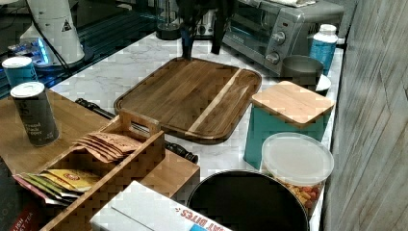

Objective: Open the drawer.

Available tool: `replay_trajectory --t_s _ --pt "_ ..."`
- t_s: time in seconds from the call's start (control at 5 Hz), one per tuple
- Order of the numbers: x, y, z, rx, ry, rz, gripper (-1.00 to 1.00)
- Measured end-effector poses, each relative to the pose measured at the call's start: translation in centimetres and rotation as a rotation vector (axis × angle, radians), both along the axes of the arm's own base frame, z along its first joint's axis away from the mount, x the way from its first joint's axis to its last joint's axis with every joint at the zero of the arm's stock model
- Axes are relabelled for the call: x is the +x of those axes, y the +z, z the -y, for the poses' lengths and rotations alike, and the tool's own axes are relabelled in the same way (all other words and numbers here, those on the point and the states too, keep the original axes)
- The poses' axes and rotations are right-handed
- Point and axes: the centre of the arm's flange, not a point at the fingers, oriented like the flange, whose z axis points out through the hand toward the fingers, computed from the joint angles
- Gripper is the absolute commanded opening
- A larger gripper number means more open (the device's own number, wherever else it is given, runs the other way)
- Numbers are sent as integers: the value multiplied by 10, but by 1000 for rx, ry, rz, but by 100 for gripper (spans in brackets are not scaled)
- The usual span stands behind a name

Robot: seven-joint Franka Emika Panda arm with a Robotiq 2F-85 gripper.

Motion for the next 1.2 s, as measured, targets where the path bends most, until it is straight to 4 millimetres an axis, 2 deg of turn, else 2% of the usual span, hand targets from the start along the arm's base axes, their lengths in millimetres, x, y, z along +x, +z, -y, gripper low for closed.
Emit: replay_trajectory --t_s 0.2,0.4,0.8,1.2 --pt "-6 -15 33 3 58 18 100" --pt "-14 -20 63 3 117 43 100" --pt "-26 -14 119 -37 42 125 100" --pt "-30 -20 133 -35 7 148 100"
